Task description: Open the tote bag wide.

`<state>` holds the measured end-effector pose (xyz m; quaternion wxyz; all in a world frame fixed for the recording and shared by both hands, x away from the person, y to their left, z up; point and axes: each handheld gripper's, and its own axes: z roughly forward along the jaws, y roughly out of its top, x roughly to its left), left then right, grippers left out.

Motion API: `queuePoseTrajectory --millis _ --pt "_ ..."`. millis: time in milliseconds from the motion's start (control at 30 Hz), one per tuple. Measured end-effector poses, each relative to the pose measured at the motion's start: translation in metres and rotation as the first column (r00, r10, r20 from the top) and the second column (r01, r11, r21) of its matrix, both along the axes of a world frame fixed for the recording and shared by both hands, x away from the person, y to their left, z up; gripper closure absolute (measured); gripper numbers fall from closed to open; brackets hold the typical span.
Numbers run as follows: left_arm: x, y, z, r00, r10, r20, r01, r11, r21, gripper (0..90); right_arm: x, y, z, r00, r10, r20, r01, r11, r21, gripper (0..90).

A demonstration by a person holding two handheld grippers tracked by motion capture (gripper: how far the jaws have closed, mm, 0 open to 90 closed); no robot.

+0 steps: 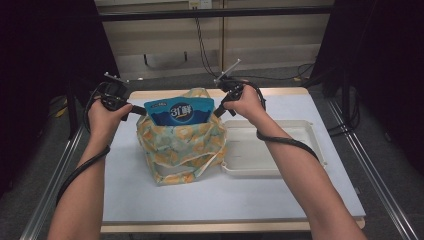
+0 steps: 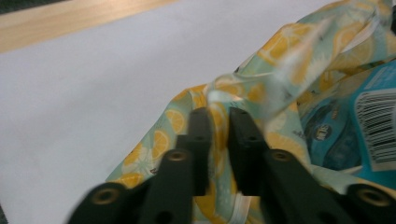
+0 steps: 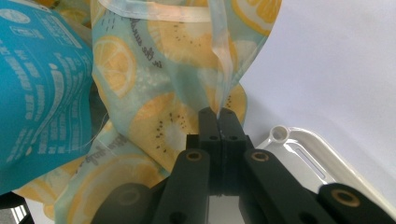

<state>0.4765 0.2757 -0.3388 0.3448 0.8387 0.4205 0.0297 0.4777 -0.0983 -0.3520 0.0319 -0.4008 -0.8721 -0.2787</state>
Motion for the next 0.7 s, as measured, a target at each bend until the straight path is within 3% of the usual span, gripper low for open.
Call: queuePoseTrajectory --millis 133,267,400,500,667,700 --pt "-0.007 -0.001 0.011 0.9995 0.013 0.028 -0.013 0.9998 0.014 49.4 -0.002 -0.002 0.003 0.9999 -0.013 -0.004 0.013 1.0 0.003 90.0" --pt "-0.016 -0.001 0.014 0.9993 0.029 0.023 -0.029 0.9996 0.006 34.6 -0.004 -0.006 0.004 0.9997 -0.023 0.007 0.023 1.0 0.01 90.0" --pt "-0.019 0.0 0.002 1.0 -0.003 -0.009 0.003 1.0 -0.001 38.0 -0.007 -0.008 0.002 0.9995 -0.032 0.0 0.032 0.999 0.02 90.0" --pt "-0.019 -0.002 -0.008 0.9995 -0.008 -0.031 0.008 0.9997 -0.024 48.1 -0.007 -0.009 -0.002 0.9994 -0.036 -0.004 0.036 0.999 0.024 90.0" --pt "-0.015 -0.002 -0.018 0.9981 -0.035 -0.05 0.033 0.9987 -0.038 75.1 -0.006 -0.009 -0.007 0.9988 -0.048 -0.014 0.048 0.998 0.038 90.0" --pt "-0.015 -0.003 -0.02 0.9984 -0.018 -0.054 0.015 0.9983 -0.056 78.5 -0.006 -0.009 -0.008 0.999 -0.044 -0.008 0.045 0.998 0.042 90.0"
